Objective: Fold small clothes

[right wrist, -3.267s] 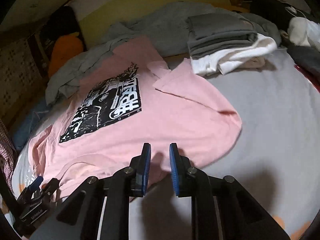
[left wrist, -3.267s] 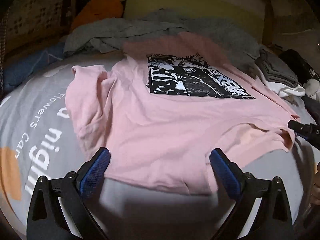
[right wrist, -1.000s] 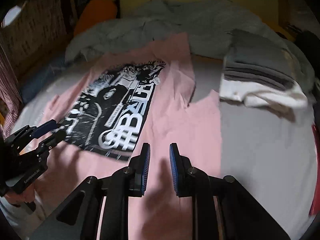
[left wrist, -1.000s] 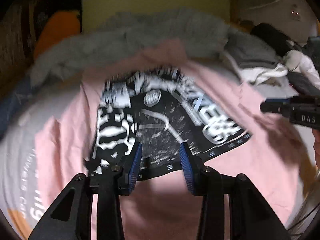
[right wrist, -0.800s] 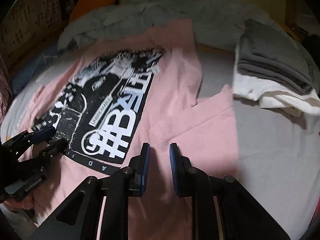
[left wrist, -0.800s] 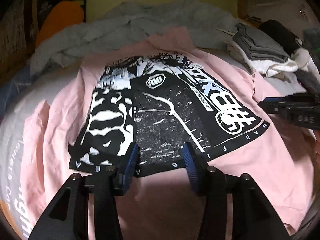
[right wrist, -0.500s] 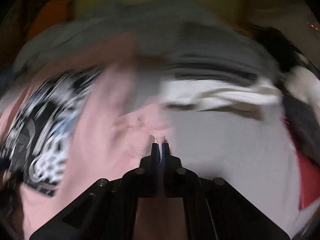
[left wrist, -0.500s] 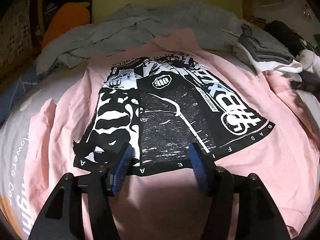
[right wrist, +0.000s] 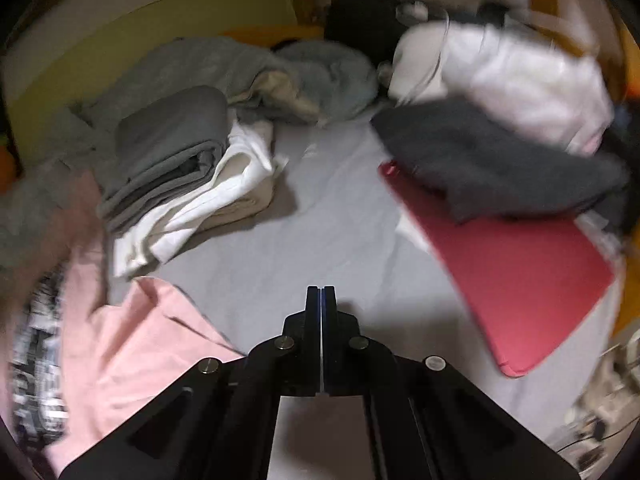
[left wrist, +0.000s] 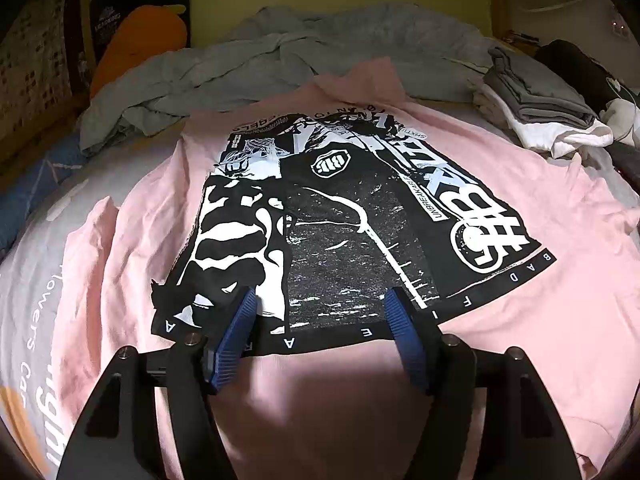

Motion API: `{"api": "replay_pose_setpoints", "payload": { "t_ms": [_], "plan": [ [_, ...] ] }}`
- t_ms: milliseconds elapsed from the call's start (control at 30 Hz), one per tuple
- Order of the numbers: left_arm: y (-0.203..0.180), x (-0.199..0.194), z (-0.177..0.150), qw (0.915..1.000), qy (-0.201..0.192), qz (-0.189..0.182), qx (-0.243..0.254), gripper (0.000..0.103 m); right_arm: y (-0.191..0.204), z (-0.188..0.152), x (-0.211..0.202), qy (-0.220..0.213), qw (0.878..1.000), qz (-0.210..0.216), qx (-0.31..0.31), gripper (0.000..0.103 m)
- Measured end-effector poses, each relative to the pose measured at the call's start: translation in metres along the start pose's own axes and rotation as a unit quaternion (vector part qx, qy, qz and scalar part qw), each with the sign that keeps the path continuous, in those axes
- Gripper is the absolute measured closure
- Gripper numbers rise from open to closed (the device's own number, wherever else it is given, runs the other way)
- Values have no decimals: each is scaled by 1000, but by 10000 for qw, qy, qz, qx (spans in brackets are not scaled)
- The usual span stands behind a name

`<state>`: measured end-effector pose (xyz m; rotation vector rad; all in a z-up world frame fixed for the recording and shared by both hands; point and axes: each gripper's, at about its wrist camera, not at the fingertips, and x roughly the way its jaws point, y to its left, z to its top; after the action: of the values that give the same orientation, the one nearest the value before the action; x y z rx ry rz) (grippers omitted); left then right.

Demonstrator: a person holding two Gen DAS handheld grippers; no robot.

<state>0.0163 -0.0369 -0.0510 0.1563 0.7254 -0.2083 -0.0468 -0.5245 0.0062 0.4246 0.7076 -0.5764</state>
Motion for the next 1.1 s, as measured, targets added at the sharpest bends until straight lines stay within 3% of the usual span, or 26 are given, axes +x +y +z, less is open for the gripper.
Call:
{"api": "replay_pose_setpoints", "payload": {
  "t_ms": [100,167,233,300,367,433,500,600,767,933,1100],
  "plan": [
    [0,0,0,10000,-34,43,21,37,-7,-4,2,306,9958,810,286,103],
    [-1,0,0,10000,-56,59,30,37,-1,-12,3,622,9851,1569,324,102],
    [-1,-1,-1,10000,-67,41,21,36,1,-22,6,1022,9653,2360,447,100],
    [0,-1,-1,10000,-76,-20,-17,36,0,-32,3,1094,9599,2517,565,92],
    [1,-1,-2,9999,-73,-89,-63,35,-4,-39,-1,1069,9571,2608,670,65],
    [2,-1,-2,9998,-72,-135,-85,34,-4,-43,1,1132,9501,2825,684,51],
    [2,-2,-3,9998,-84,-175,-91,33,5,-49,4,1322,9489,2812,553,51],
    [1,-2,-3,9997,-87,-204,-81,31,7,-56,11,1454,9586,2368,619,51],
    [0,-2,-3,9997,-97,-217,-78,30,-6,-60,11,1157,9644,1978,1320,51],
    [-1,-2,-3,9997,-87,-216,-80,30,-3,-57,17,1184,9639,1937,1392,51],
    [0,-2,-3,9997,-94,-220,-74,29,-3,-44,32,1243,9543,2304,1439,43]
  ]
}}
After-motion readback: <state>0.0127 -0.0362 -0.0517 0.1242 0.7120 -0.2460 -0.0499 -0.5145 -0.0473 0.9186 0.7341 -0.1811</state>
